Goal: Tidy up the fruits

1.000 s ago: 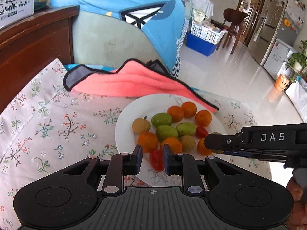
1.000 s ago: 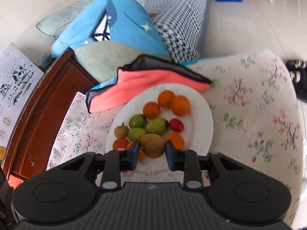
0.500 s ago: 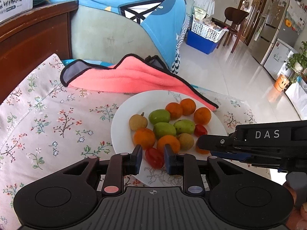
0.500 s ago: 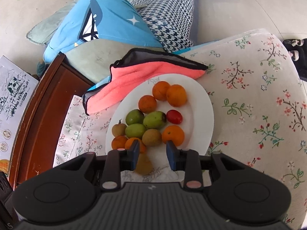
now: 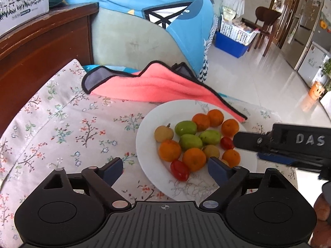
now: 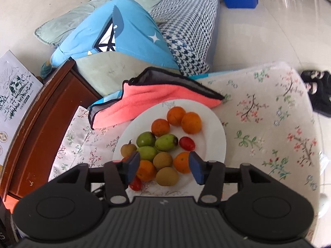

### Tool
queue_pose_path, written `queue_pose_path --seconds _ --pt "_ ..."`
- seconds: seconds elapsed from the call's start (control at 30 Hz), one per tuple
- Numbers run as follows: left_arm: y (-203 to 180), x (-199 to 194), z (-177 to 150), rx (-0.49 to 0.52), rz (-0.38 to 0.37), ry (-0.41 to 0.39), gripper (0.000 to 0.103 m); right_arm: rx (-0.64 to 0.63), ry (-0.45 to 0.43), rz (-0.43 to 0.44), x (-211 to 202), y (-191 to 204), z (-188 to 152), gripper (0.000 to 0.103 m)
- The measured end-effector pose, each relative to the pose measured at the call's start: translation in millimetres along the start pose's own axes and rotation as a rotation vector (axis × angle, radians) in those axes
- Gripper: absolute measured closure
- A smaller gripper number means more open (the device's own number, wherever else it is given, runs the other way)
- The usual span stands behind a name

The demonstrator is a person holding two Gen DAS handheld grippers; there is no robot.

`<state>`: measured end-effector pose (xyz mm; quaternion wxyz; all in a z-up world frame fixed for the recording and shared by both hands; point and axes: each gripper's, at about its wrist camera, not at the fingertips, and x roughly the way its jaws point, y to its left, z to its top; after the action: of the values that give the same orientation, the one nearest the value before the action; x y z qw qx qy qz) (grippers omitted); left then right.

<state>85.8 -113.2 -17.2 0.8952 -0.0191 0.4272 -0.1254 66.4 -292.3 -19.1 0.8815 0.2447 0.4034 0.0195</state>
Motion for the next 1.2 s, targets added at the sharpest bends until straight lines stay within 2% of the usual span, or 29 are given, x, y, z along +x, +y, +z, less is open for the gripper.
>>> queue_pose_path --seconds 0.3,0.43,0.6,0.9,1.2 --pt "0 -11 0 0.010 0.034 0.046 0.008 -0.061 -0.008 -0.096 -13 12 -3 0.019" --pt "0 -16 -1 0.030 0.053 0.044 0.007 -0.046 0.005 -0.127 -19 11 -6 0.018" --pt "1 -20 -3 0.050 0.079 0.058 0.007 -0.063 -0.005 -0.161 -29 14 -12 0.009" --pt "7 -31 -12 0.036 0.101 0.092 0.007 -0.189 -0.052 -0.245 -44 32 -25 0.003" --pt "12 -32 -11 0.030 0.147 0.099 0.007 -0.076 0.016 -0.241 -39 18 -31 0.002"
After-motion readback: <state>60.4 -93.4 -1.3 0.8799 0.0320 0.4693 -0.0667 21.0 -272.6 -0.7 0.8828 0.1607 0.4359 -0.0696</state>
